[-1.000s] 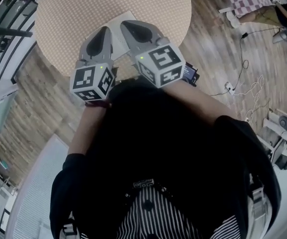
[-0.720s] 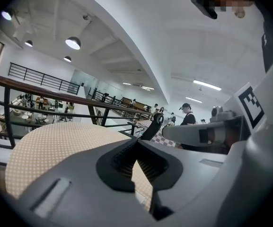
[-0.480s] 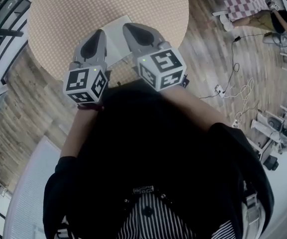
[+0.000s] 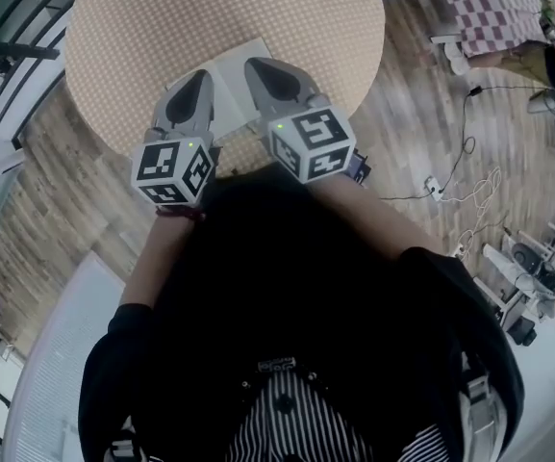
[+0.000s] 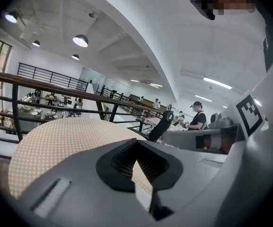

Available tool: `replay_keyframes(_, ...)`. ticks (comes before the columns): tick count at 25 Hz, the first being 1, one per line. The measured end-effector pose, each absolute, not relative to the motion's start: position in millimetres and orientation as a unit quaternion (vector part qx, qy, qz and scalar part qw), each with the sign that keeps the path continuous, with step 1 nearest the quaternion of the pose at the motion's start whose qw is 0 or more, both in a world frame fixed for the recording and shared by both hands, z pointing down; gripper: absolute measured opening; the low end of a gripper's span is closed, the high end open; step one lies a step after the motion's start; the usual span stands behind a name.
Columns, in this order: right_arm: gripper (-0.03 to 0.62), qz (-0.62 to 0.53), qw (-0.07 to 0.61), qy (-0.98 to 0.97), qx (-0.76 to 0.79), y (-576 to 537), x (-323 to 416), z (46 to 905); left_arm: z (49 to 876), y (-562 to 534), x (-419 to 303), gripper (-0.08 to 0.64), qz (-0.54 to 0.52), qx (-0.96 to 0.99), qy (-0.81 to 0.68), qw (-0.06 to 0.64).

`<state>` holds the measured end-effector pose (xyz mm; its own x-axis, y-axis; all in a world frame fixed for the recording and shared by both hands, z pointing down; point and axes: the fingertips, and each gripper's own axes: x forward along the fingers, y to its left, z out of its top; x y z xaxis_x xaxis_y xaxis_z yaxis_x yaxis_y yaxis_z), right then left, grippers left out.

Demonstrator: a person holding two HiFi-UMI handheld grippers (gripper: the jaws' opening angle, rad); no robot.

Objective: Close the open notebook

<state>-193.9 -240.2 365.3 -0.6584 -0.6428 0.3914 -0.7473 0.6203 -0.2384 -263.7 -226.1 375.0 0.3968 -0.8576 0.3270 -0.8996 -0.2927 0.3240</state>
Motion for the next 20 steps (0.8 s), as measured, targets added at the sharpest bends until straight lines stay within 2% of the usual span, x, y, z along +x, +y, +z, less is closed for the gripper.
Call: replay_keyframes(20, 0.002, 0.233, 0.171, -0.887, 0.361, -256.4, -171.8, 429.8, 429.8, -249.8, -205.2, 0.002, 0.107, 0.818, -0.496, 0.271)
